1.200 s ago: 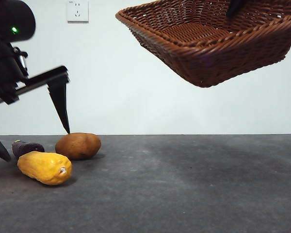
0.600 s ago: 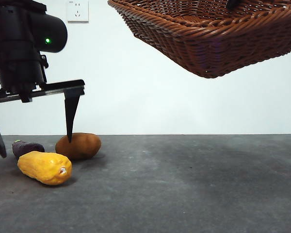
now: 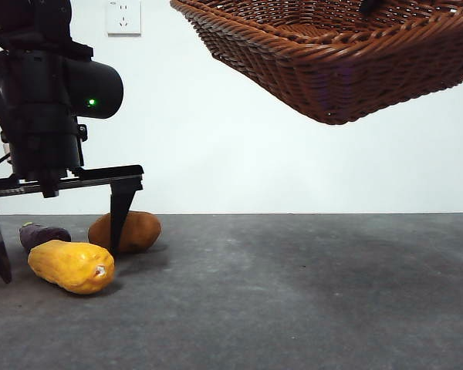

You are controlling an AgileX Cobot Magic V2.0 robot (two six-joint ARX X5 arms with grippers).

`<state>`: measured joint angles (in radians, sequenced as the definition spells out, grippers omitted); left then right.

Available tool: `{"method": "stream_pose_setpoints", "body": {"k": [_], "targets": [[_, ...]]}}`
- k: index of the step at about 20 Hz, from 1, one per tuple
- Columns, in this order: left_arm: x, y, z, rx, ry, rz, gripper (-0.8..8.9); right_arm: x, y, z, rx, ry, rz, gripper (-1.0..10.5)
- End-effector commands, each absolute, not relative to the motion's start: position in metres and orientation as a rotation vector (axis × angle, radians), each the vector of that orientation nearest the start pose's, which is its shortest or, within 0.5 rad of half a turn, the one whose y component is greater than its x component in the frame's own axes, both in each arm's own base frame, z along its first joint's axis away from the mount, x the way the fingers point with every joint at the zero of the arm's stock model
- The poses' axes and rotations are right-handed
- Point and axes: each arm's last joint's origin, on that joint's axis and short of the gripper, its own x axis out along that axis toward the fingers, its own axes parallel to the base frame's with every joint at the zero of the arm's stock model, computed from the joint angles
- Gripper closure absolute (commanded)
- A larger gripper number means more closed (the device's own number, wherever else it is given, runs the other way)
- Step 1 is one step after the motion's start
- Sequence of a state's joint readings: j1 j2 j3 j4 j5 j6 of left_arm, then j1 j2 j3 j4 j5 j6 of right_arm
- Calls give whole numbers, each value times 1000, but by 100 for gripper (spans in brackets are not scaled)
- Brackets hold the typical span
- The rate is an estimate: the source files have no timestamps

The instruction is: Help me put the vegetables on the table into the basket

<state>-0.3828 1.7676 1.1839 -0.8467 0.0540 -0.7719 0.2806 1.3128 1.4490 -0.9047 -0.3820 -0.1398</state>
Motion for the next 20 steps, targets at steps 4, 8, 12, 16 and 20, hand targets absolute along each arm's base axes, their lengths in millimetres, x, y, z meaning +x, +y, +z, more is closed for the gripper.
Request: {"method": "stream_pose_setpoints", "body": {"k": [4,8,12,16,20], "targets": [[300,-124,180,-386,1451,190,711,240,81,389,-83,713,693,959],[300,-128,180,-373,1440,166,822,241,81,389,-86,712,695,958],[300,-134,180,-333,1417,105,822,240,81,389,-85,715,694,958],[298,-136,184,-201,1409,-17,822,240,81,387,-83,735,691,958],[292,-133,215,-104,1277,-169,822,241,80,384,-95,766,643,959]]}}
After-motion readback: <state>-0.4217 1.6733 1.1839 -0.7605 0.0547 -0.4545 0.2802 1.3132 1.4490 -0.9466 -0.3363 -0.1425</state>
